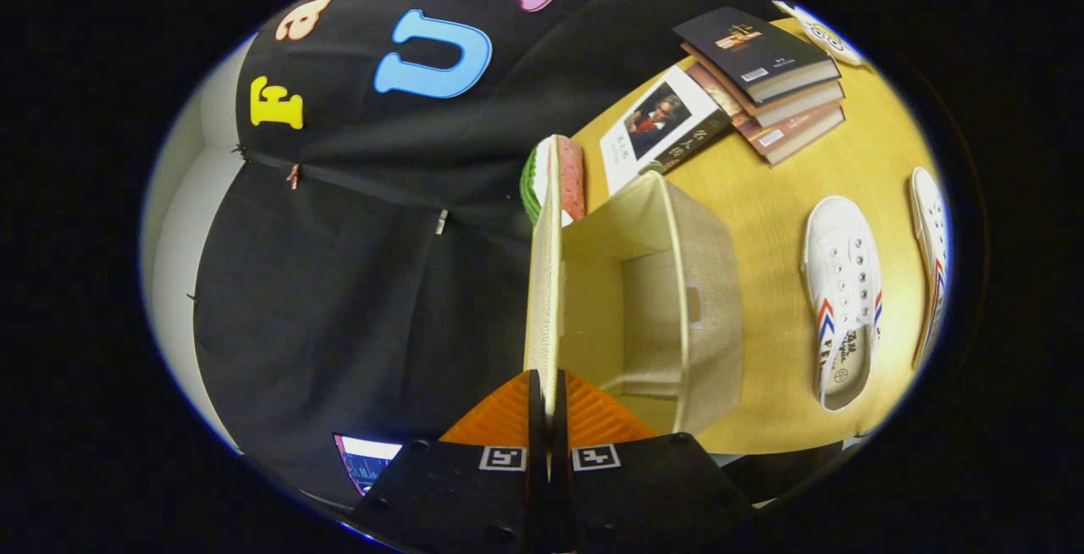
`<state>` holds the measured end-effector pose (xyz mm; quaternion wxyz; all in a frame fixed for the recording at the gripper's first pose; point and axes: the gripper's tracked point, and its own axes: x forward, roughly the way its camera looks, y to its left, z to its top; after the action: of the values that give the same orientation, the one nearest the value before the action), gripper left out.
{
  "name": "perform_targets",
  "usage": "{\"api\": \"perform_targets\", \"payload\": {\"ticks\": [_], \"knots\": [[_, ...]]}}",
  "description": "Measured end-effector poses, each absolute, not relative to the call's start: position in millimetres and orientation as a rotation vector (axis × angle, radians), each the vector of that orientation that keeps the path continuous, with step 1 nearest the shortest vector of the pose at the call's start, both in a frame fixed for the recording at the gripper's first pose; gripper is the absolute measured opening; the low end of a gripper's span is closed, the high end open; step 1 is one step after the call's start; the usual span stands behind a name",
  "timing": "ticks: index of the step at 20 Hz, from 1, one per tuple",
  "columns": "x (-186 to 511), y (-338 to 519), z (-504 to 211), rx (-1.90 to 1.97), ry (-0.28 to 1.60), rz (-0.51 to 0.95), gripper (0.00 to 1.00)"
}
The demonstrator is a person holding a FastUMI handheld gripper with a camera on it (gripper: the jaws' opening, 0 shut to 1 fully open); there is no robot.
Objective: Open the storage box then place both shoes into the box .Put the left shoe in first, then the right shoe, with the right side of both shoes facing outward in a uniform manner.
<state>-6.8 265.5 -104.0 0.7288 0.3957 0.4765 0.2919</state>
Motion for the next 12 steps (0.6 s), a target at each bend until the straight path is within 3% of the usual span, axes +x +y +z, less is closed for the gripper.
{"api": "perform_targets", "payload": {"ticks": [12], "knots": [[-16,397,-32,0.824,0.991,0.832,0.05]]}}
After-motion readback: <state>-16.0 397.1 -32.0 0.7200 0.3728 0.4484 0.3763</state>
